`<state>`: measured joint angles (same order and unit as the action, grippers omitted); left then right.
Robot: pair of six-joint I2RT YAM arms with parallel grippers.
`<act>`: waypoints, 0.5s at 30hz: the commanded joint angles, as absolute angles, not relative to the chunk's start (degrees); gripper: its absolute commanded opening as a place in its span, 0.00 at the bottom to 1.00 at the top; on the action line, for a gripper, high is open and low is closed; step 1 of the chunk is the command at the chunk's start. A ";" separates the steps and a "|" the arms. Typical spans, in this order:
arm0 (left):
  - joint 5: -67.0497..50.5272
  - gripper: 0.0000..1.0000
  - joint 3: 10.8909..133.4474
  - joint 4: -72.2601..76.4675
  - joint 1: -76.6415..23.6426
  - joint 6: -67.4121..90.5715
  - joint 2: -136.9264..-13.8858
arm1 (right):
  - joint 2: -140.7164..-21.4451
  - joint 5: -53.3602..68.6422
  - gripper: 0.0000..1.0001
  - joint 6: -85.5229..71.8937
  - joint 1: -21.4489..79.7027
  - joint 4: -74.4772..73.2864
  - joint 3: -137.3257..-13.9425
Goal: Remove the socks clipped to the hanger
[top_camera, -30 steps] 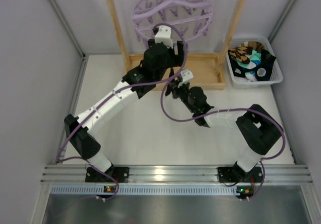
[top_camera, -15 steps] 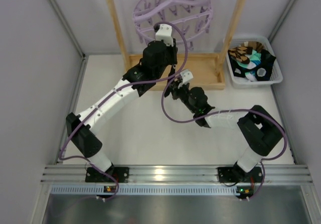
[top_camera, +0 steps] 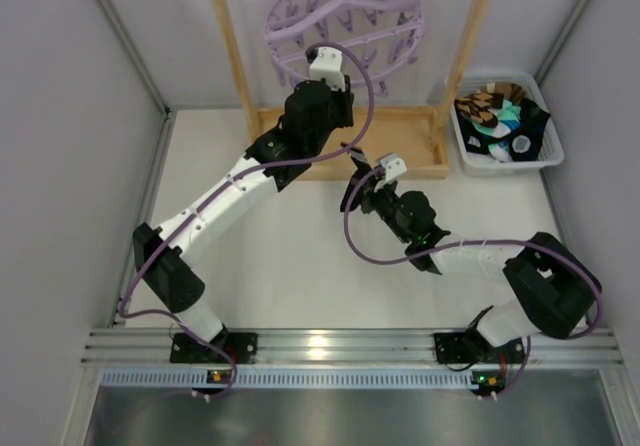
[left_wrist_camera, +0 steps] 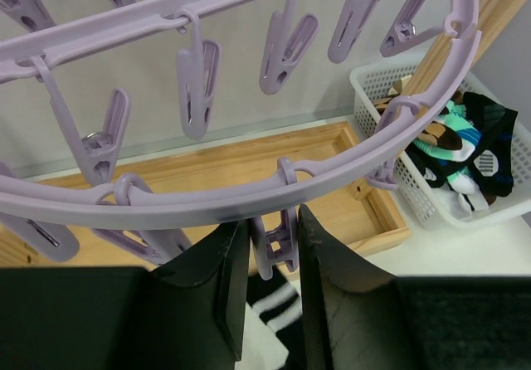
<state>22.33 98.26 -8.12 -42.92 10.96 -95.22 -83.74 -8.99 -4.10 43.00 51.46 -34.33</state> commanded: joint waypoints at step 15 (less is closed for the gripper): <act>15.91 0.75 85.53 -4.48 -42.19 15.82 -83.24 | -60.48 -13.19 0.00 -14.15 34.38 16.99 -37.78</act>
